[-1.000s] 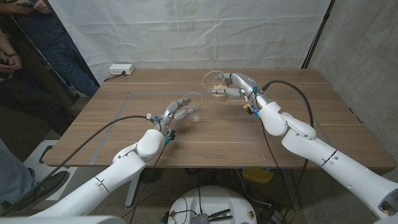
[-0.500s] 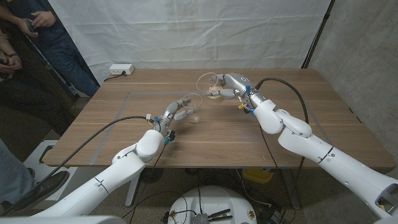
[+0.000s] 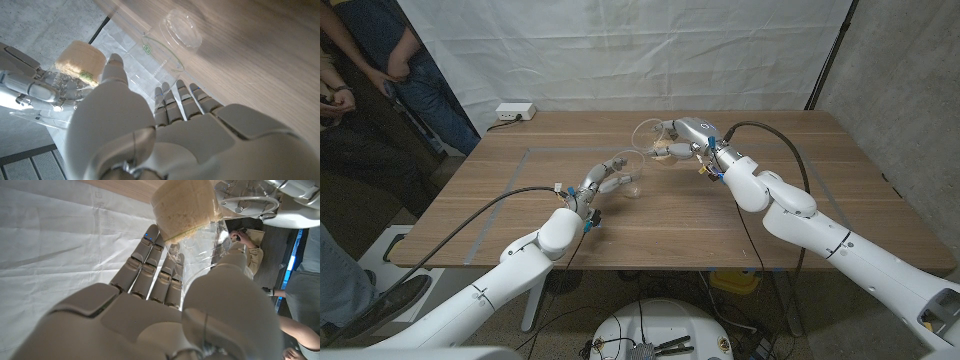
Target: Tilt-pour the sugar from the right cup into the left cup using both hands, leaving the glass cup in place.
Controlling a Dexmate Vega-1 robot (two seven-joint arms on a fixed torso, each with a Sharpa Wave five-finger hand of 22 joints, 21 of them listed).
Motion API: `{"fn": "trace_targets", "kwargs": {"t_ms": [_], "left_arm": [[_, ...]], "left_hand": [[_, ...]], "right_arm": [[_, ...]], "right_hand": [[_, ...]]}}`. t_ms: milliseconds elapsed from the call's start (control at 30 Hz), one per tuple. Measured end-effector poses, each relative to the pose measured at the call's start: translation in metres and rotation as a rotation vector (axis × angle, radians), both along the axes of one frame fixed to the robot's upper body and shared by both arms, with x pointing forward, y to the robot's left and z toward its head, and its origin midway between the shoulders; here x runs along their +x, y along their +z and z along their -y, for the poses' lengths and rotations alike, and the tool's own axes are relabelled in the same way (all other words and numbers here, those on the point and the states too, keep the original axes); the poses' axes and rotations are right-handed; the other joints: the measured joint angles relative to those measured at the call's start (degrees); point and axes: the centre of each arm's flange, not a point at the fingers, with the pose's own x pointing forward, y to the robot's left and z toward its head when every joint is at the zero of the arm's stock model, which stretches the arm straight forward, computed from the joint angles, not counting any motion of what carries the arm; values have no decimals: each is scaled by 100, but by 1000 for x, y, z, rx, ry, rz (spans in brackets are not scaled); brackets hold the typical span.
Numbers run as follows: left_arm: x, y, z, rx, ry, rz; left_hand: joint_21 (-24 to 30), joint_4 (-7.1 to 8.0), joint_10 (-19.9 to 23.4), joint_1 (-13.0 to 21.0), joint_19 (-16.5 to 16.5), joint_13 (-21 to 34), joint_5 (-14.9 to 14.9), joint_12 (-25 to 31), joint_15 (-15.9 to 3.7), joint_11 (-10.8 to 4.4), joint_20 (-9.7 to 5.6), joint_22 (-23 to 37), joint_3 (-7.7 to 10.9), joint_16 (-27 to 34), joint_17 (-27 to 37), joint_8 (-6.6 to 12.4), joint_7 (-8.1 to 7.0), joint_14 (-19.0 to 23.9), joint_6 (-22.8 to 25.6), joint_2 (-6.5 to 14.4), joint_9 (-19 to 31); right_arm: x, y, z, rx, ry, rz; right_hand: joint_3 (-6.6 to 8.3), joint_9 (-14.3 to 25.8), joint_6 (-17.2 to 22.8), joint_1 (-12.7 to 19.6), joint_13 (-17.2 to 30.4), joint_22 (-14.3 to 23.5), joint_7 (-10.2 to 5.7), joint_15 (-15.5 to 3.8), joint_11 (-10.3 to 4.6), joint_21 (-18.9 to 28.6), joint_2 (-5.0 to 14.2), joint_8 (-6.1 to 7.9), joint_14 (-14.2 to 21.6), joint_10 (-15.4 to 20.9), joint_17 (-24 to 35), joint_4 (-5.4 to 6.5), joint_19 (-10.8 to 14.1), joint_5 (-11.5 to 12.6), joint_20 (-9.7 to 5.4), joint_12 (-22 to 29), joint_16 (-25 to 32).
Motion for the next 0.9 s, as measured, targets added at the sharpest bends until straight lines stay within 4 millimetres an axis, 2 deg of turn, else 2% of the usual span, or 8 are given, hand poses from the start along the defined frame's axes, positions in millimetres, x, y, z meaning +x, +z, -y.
{"fn": "trace_targets", "kwargs": {"t_ms": [900], "left_arm": [[1,1,4,-4,-5,7]], "left_hand": [[0,0,31,31,-11,-1,-40,0,0,31,11,0,0,0,0,-21,-5,0,-2,31,0]], "right_arm": [[1,5,-7,-65,-32,7]], "right_hand": [[0,-2,23,37,-8,0,-24,0,-30,0,16,-5,38,91,0,0,42,-1,-1,-18,0]]}}
